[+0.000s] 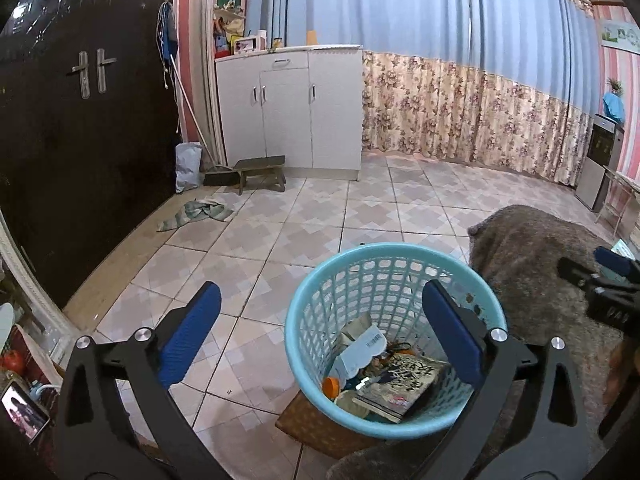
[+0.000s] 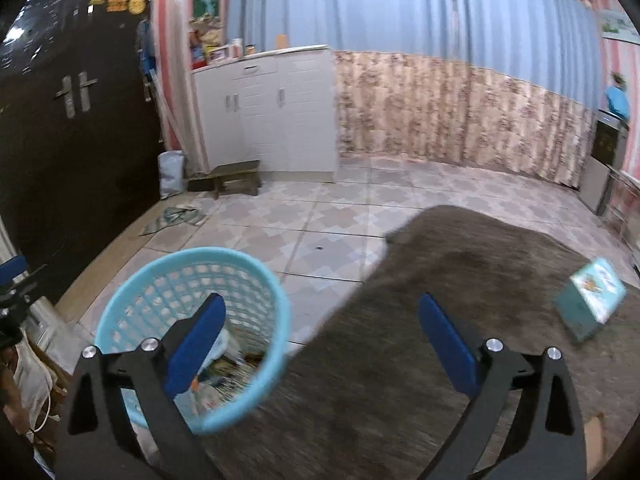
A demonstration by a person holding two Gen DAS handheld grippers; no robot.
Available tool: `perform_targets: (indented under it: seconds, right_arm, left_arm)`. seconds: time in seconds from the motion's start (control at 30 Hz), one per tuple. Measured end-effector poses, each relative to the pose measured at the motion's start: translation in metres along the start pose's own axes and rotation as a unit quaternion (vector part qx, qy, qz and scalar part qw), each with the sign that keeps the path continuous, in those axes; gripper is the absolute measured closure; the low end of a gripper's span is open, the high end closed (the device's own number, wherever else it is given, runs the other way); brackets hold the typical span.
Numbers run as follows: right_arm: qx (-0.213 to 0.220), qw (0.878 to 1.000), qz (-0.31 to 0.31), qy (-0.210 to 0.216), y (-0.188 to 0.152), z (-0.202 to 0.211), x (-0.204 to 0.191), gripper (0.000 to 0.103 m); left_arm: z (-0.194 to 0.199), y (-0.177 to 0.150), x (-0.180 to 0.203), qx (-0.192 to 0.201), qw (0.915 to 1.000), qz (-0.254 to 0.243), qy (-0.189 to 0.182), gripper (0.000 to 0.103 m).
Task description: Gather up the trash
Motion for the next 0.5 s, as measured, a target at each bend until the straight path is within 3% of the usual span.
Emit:
perform_targets:
  seconds: [0.3, 0.5]
  right_arm:
    - [0.012, 0.996, -0.041, -0.083, -0.039, 0.102, 0.089, 0.004]
    - [0.016, 0.983, -0.063, -0.17, -0.078, 0.181, 0.147, 0.004]
  left_arm:
    - [0.058, -0.016, 0.06, 0.012, 0.9978, -0.023, -0.061, 0.006]
    - [0.107, -0.041, 0.129, 0.016, 0.9866, -0.058, -0.151, 0.006]
Point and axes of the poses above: each gripper's, at about its wrist camera, not at the fingertips, and z roughly against the way its jaws point, x to its right, y to its top, the point moved 3 cm from there along -z, roughly the way its jaws point
